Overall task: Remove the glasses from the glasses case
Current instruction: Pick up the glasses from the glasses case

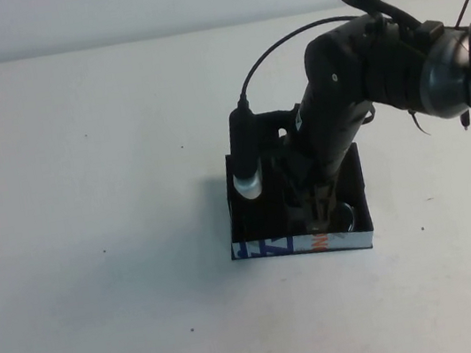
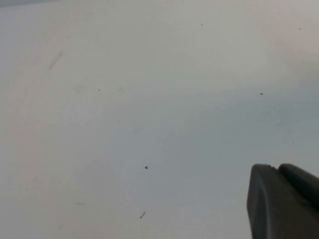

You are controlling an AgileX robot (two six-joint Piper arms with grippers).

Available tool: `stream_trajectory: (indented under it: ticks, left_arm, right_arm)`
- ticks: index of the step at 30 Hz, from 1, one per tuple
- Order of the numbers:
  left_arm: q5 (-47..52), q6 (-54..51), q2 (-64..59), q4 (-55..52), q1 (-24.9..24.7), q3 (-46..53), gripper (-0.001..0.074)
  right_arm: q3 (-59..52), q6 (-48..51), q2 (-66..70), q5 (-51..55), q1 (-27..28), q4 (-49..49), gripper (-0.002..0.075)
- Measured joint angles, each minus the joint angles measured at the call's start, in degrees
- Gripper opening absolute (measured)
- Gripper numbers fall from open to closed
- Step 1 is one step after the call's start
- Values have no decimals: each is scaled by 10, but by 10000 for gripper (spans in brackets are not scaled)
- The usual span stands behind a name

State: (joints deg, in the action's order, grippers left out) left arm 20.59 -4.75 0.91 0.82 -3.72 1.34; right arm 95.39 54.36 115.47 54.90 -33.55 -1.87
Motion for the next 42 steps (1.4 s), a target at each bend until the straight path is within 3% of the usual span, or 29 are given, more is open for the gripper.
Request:
stream_trajectory:
  ticks: [21,30,37,42]
  left_arm:
    - [0,0,0,0,0,0,-4]
    - [0,0,0,0,0,0,-4]
    - [0,0,0,0,0,0,-4]
    - [0,0,0,0,0,0,-4]
  right_arm:
    - [1,24,40,-3,21,-57,347]
    - [1,41,56,-14,24,-75,251]
    - [30,18,56,5,27,-75,53]
    - [69,-71,27,51,28,-46,44]
